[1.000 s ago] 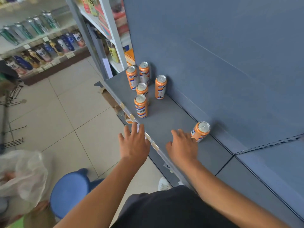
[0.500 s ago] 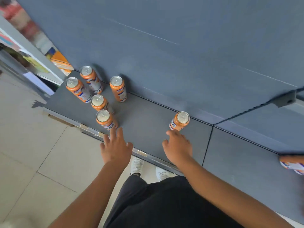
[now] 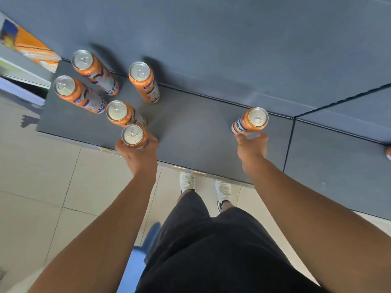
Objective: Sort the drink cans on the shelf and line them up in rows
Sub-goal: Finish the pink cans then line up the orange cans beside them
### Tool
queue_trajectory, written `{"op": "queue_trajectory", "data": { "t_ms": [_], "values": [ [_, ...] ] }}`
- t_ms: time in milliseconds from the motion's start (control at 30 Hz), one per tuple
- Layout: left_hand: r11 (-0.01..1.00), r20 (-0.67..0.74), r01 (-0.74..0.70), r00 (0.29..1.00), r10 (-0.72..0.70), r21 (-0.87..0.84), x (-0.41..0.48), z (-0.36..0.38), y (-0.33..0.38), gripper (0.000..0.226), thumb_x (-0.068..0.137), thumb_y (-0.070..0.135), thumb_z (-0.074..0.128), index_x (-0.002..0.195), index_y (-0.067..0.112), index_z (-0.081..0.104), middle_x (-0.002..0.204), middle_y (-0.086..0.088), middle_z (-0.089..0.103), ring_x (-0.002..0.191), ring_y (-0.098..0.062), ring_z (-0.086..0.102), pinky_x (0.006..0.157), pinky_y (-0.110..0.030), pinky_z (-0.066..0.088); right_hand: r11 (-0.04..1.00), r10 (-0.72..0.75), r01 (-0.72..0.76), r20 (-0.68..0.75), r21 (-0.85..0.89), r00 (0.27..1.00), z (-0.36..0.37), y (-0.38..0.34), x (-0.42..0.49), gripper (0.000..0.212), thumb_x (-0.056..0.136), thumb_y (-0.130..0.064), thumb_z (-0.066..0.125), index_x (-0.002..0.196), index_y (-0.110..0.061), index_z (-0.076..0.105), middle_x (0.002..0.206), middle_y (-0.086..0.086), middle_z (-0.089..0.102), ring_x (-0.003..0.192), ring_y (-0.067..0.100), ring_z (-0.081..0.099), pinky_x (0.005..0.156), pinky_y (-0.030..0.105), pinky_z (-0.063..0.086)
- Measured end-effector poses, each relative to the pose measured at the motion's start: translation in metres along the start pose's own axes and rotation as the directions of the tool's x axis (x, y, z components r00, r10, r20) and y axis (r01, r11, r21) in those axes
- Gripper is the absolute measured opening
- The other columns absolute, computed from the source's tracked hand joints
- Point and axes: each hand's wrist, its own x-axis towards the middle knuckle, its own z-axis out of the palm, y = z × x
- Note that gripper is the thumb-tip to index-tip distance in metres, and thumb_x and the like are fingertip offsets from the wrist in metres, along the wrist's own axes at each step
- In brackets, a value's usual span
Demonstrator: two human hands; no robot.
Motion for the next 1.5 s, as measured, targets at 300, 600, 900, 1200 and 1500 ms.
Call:
{"op": "queue_trajectory", "data": {
  "t_ms": [300,600,900,1200,1500],
  "values": [
    [0.995,-0.012,-0.039,0.999,0.038,-0.093,0.011,0.006,-0.004,0.074,0.069,0.019,0.086,0.129,0.017,0.044,0.113,0.005,0.06,0.095,-0.007,0.06,0.064,-0.001,0.044,0.963,-0.15,0.154,-0.033,0.222,0.988,0.01,-0.007,0.025,0.063,0.077,-0.028,0.08,0.123,-0.021,0.039,0.092,-0.012,0.058,0.068,0.0,0.054,0.057,0.015,0.038],
    [0.991,0.153,-0.079,0.984,0.095,-0.105,-0.012,-0.016,0.009,0.06,0.069,0.014,0.086,0.121,0.029,0.06,0.108,0.012,0.068,0.1,-0.004,0.064,0.087,-0.019,0.048,0.93,-0.236,0.222,0.015,0.293,0.972,-0.011,-0.009,0.017,0.055,0.076,-0.009,0.079,0.117,-0.008,0.042,0.084,-0.011,0.06,0.064,-0.002,0.058,0.057,0.012,0.045],
    [0.971,0.607,-0.051,0.773,0.185,-0.232,-0.039,-0.013,0.06,0.058,0.077,0.014,0.08,0.127,0.025,0.053,0.118,0.002,0.067,0.108,-0.009,0.064,0.085,-0.023,0.052,0.91,-0.187,0.114,0.151,0.398,0.971,-0.051,-0.025,-0.018,0.056,0.068,-0.028,0.083,0.117,-0.018,0.058,0.102,0.001,0.072,0.09,0.021,0.073,0.076,0.046,0.061],
    [0.938,0.871,0.244,0.481,0.103,-0.245,-0.044,0.004,0.111,0.098,0.051,0.055,0.091,0.134,0.022,0.051,0.129,-0.005,0.063,0.12,-0.026,0.06,0.095,-0.051,0.053,0.757,-0.243,-0.159,0.499,0.634,0.832,-0.095,-0.057,-0.055,0.059,0.081,-0.066,0.05,0.108,-0.016,0.062,0.086,0.005,0.073,0.079,0.021,0.072,0.076,0.042,0.058],
    [0.837,0.931,0.514,0.365,-0.015,-0.188,-0.076,-0.003,0.13,0.055,0.084,0.062,0.052,0.115,0.021,0.072,0.112,-0.005,0.071,0.097,-0.024,0.069,0.088,-0.044,0.056,0.583,-0.255,-0.42,0.648,0.695,0.718,-0.095,-0.064,-0.09,0.065,0.09,-0.067,0.04,0.107,-0.009,0.065,0.095,0.014,0.07,0.083,0.03,0.07,0.076,0.043,0.058]
  ]
}}
